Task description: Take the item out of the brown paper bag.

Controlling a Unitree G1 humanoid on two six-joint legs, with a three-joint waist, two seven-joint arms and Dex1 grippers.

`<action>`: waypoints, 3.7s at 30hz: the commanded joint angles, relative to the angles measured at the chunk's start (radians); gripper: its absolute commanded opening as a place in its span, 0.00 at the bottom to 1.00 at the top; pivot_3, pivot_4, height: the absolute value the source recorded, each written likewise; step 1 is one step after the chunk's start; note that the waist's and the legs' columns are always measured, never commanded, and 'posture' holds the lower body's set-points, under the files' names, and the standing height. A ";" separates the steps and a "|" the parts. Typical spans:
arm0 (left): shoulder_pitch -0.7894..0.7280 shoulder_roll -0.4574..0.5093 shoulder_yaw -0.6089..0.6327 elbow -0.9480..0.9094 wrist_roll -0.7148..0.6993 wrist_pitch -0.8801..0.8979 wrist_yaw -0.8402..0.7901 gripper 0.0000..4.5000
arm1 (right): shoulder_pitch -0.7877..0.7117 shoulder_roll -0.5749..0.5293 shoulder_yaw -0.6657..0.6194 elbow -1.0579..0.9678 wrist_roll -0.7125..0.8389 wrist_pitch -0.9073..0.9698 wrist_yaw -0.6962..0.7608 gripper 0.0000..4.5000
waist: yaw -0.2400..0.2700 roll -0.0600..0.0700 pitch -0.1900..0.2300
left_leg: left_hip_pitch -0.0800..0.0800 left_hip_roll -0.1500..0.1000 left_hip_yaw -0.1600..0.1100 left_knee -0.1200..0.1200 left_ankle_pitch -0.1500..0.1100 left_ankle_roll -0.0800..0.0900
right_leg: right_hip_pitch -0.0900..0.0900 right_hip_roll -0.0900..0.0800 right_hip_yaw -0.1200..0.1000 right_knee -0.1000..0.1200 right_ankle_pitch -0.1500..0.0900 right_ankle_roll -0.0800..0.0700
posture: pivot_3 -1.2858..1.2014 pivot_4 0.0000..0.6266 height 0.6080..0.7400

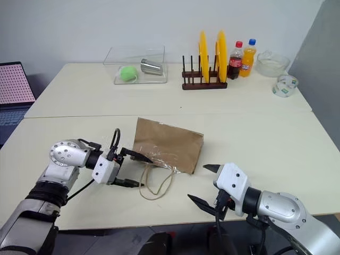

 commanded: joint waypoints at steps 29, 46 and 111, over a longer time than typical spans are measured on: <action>-0.023 -0.087 0.071 -0.362 -0.047 0.568 0.192 0.01 | -0.102 -0.067 0.081 -0.075 0.003 -0.018 0.097 1.00 | 0.003 0.000 0.000 | 0.001 0.000 -0.002 0.000 0.000 0.000 | 0.005 0.000 -0.002 -0.004 0.000 0.000 | 0.52 0.24 1.00; -0.164 -0.196 0.119 -0.390 -0.058 0.860 0.358 0.01 | -0.465 0.025 0.263 0.090 -0.116 0.034 0.147 1.00 | 0.005 0.000 0.000 | 0.008 0.000 -0.005 -0.002 0.000 0.000 | 0.013 0.000 -0.004 -0.010 0.000 0.000 | 0.52 0.24 1.00; -0.607 -0.296 0.225 0.004 0.017 0.912 0.541 0.00 | -0.448 0.082 0.551 0.591 -0.848 -0.393 0.443 0.01 | 0.003 -0.002 0.001 | 0.008 -0.002 -0.005 -0.002 0.002 -0.003 | 0.013 -0.001 -0.005 -0.011 0.000 0.000 | 0.52 0.24 1.00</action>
